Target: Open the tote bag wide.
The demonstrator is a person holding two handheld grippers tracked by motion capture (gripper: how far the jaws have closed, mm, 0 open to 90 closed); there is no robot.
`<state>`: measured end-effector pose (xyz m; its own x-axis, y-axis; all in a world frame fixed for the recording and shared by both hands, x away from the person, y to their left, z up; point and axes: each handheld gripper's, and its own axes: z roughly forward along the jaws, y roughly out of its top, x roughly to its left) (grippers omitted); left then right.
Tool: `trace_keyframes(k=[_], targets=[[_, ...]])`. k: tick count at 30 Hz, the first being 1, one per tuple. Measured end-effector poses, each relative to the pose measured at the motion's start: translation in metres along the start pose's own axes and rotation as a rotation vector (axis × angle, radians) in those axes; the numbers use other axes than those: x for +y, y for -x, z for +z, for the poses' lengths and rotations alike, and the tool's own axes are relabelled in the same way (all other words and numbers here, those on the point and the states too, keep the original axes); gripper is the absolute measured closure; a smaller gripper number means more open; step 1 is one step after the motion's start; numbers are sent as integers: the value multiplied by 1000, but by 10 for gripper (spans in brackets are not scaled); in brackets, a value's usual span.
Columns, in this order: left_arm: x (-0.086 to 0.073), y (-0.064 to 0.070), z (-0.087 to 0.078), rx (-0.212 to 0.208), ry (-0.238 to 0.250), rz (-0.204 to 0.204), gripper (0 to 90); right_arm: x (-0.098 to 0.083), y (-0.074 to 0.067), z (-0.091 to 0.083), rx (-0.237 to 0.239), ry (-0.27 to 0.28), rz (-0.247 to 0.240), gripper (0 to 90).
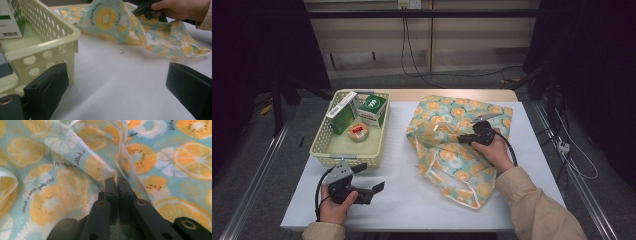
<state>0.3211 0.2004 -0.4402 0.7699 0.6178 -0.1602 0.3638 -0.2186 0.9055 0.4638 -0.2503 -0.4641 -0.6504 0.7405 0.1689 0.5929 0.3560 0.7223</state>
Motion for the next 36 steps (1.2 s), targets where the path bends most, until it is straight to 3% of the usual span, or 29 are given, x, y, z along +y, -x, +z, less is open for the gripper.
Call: trace_keyframes(k=[2,6,10,13,16,20,26,31,34,36], targets=[[0,0,1,-1,-6,3,44,3,-5,1,21,2,-30,887],[0,1,2,-3,-7,6,44,18,-13,-1,17,30,-92,891],[0,1,2,-3,-9,5,44,28,-14,-2,0,87,-88,890],[0,0,2,-3,-9,6,44,24,-13,6,-13,25,-93,867],[0,0,1,-6,-10,8,44,19,-15,10,15,-30,-73,729],[0,0,2,-3,-9,4,44,26,-22,-2,50,-21,-65,569],[0,1,1,-4,-7,5,44,32,-36,-26,35,-42,-152,428],[0,2,1,-4,-4,0,44,17,-44,-31,60,-72,-209,378],[0,3,1,-4,-7,3,44,-1,-45,-22,-1,-116,-286,379],[0,3,2,-6,-11,4,44,-11,-37,-19,-3,-106,-289,380]])
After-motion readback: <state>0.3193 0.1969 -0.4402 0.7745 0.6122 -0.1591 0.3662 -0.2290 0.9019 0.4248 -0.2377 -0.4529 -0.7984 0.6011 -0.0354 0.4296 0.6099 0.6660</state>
